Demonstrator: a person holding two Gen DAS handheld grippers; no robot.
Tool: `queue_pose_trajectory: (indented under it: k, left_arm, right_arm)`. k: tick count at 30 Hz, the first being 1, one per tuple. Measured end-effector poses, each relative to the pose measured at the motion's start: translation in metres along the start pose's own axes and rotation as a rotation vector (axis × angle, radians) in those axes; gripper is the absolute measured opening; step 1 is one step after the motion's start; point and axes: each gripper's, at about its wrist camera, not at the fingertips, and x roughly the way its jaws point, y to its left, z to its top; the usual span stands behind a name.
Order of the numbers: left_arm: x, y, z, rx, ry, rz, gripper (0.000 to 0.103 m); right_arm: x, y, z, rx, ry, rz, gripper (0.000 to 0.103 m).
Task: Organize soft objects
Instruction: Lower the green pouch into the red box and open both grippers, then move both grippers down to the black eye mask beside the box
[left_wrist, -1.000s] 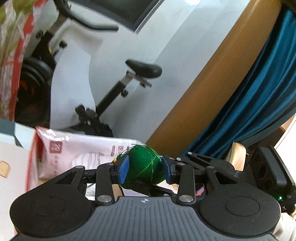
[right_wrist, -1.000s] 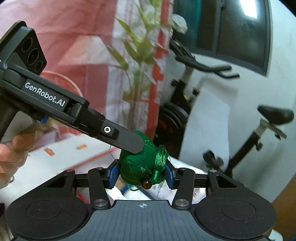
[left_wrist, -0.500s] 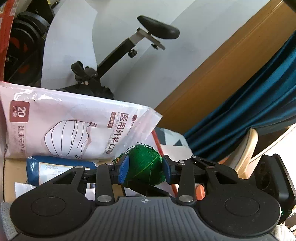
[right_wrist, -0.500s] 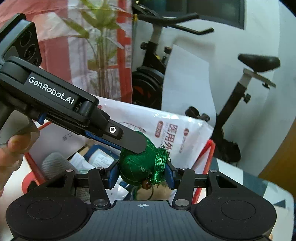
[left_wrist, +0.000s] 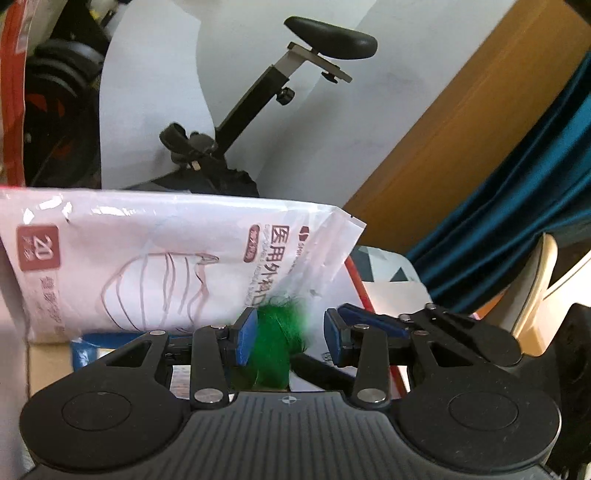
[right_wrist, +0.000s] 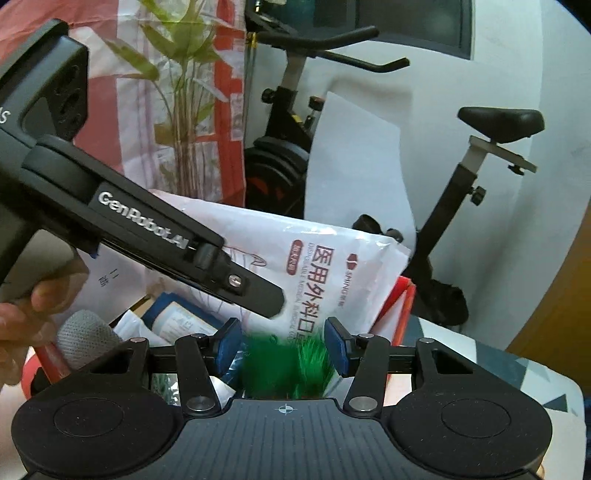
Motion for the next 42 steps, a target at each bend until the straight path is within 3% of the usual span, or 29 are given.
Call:
queue_pose_trajectory:
  k: [7, 14, 20, 26, 30, 37, 42]
  left_arm:
    - [-0.018, 0.000, 0.000, 0.069, -0.025, 0.057, 0.041]
    - [-0.057, 0.002, -0.019, 0.128, -0.087, 0.120, 0.041]
    - [-0.115, 0.006, -0.047, 0.183, -0.183, 0.191, 0.041]
    - [-0.166, 0.020, -0.081, 0.161, -0.257, 0.260, 0.041]
    - [-0.190, 0.030, -0.108, 0.132, -0.294, 0.268, 0.041]
    - [-0.190, 0.051, -0.143, 0.057, -0.251, 0.300, 0.041]
    - [-0.178, 0.064, -0.162, 0.022, -0.195, 0.329, 0.041]
  right_arm:
    - [-0.015, 0.000, -0.008, 0.073, -0.028, -0.008, 0.047]
    - [-0.045, 0.025, -0.020, 0.104, -0.091, 0.006, 0.046]
    - [-0.070, 0.047, -0.033, 0.115, -0.138, 0.019, 0.046]
    - [-0.089, 0.074, -0.047, 0.094, -0.159, 0.019, 0.046]
    - [-0.095, 0.087, -0.060, 0.105, -0.145, 0.040, 0.046]
    - [-0.100, 0.094, -0.082, 0.127, -0.110, 0.024, 0.046]
    - [-0.097, 0.099, -0.103, 0.129, -0.039, 0.014, 0.046]
